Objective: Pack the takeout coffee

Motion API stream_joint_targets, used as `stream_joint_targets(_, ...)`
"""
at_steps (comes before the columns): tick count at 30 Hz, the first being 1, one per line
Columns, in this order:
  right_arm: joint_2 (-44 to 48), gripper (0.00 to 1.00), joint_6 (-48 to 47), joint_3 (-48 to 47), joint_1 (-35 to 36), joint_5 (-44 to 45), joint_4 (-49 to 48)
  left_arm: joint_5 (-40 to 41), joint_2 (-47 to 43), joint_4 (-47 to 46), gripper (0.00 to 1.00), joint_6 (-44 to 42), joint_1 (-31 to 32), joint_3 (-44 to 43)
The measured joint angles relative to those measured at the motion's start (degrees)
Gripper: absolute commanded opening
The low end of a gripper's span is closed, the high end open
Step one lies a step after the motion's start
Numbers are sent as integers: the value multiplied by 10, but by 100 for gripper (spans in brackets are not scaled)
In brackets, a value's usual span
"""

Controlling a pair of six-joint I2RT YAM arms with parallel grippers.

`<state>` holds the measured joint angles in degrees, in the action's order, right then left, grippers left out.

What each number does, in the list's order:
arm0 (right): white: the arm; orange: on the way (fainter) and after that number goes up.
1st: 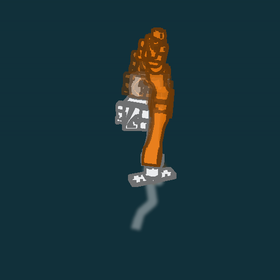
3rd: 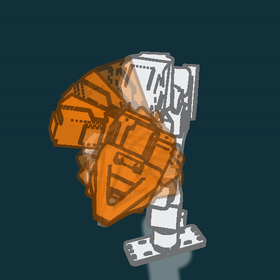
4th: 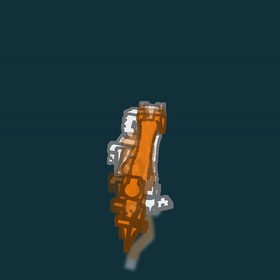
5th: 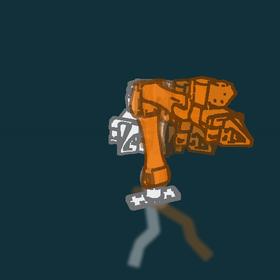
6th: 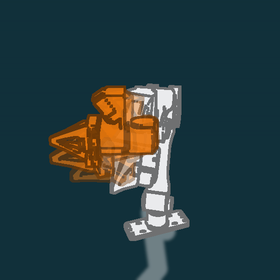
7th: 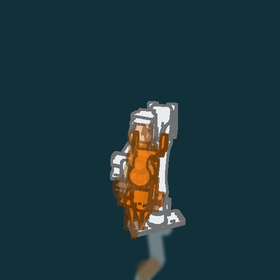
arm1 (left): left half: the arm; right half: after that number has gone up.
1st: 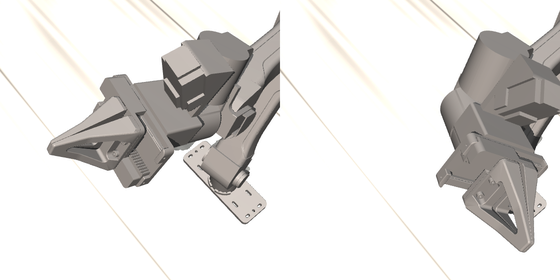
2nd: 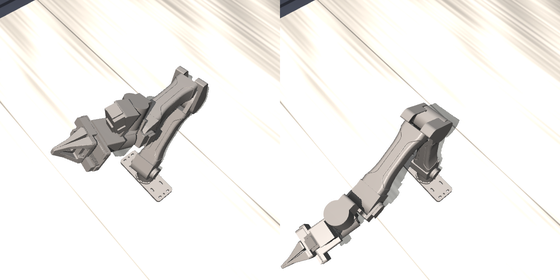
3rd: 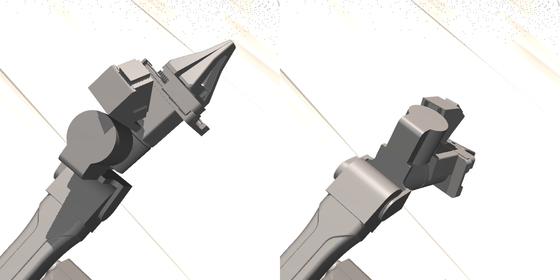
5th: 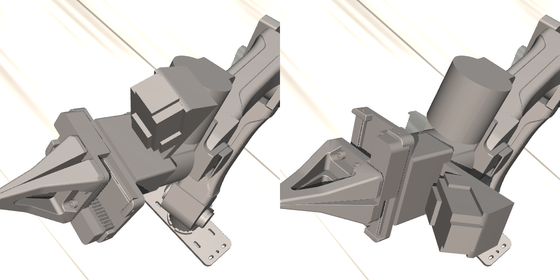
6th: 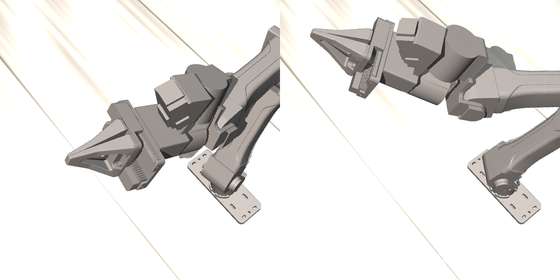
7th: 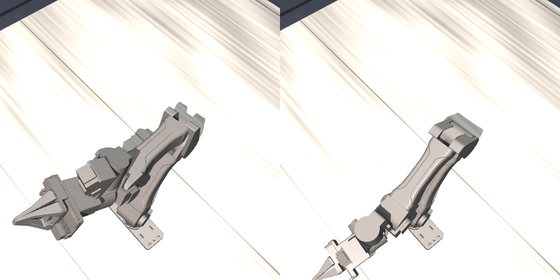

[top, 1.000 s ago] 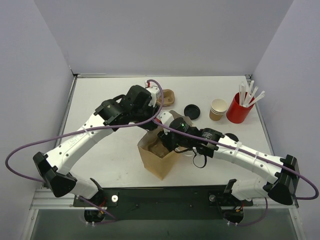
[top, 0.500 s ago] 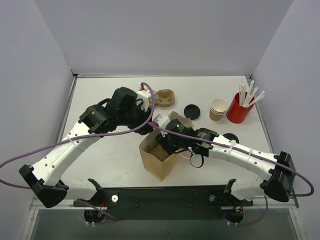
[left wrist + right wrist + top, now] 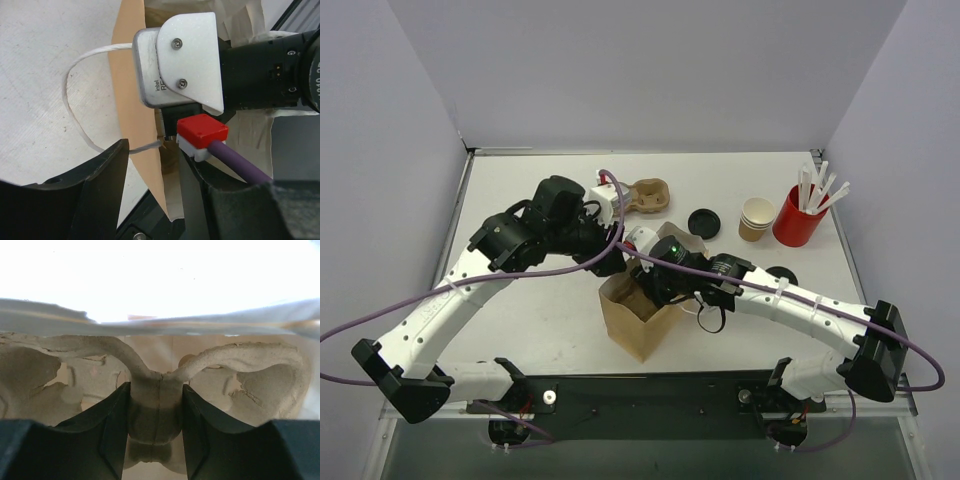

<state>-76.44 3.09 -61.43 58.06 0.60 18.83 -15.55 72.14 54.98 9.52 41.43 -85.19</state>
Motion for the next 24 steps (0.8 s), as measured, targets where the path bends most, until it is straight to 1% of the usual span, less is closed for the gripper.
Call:
stream_joint_targets(4,-3,28,-1,-4,-2,0,0,-28,-6,-2,54,-7,-2,3)
stream_joint_targets(7,-4,29,-2,-5,-2,0,2,-31,-7,-2,54,-10,-2,6)
stream_joint_targets(20,-13,29,0,-10,-3,0,10,8,-1,0,50,-23,1,25)
stream_joint_targets(24,-17,28,0,-15,-3,0,12,6,-14,-5,44,-21,1,52)
